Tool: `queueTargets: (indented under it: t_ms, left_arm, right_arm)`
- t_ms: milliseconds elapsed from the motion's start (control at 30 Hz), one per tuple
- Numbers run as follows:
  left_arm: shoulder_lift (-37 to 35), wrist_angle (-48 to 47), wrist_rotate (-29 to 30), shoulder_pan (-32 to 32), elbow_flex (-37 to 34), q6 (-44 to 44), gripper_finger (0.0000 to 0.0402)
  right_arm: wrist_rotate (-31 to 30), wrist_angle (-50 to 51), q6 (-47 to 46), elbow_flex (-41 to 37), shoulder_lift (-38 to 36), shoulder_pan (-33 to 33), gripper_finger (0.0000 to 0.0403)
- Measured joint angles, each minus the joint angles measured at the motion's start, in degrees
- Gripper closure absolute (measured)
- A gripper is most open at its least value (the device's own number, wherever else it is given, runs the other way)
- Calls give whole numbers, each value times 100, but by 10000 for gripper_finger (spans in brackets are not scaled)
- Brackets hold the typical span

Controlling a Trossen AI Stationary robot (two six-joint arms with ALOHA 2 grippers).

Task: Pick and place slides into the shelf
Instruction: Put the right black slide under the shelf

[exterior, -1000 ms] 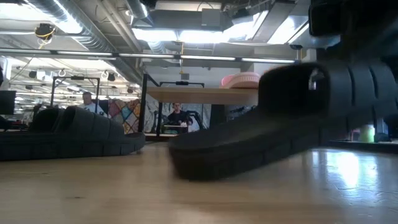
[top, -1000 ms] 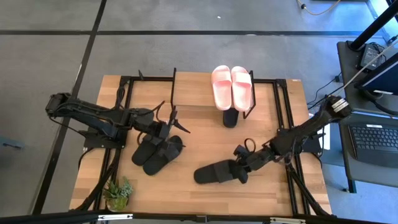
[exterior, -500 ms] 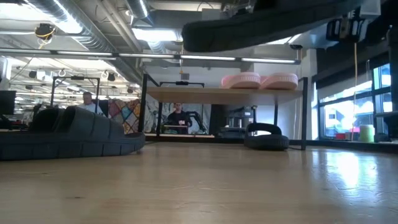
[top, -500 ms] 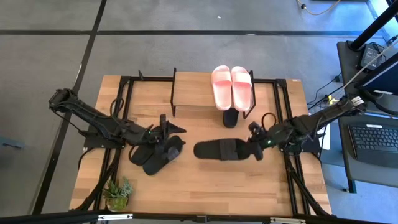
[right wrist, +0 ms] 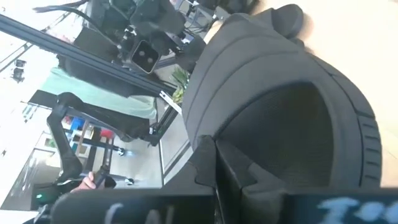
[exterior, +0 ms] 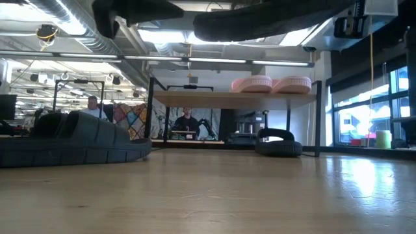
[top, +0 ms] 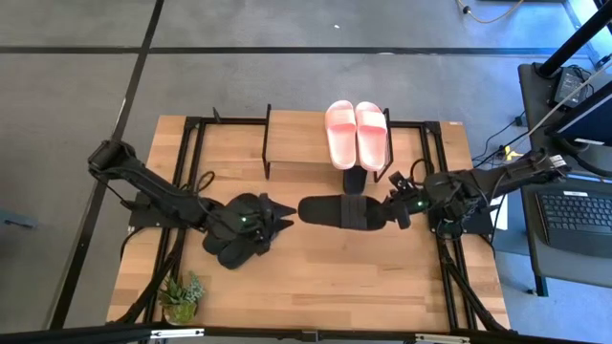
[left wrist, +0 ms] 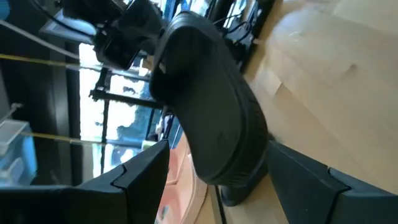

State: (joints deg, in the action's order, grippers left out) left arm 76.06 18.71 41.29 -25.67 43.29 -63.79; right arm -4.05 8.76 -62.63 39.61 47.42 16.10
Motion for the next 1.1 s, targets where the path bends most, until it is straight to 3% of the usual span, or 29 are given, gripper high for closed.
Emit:
queueTargets:
  t_ms: [133, 1100]
  left_arm:
    - [146, 282, 356, 2, 0, -304, 143]
    - [198, 727, -78, 308, 0, -625, 143]
  right_arm:
    - [122, -107, 0, 0, 2, -57, 403]
    - [380, -773, 21, 6, 286, -57, 403]
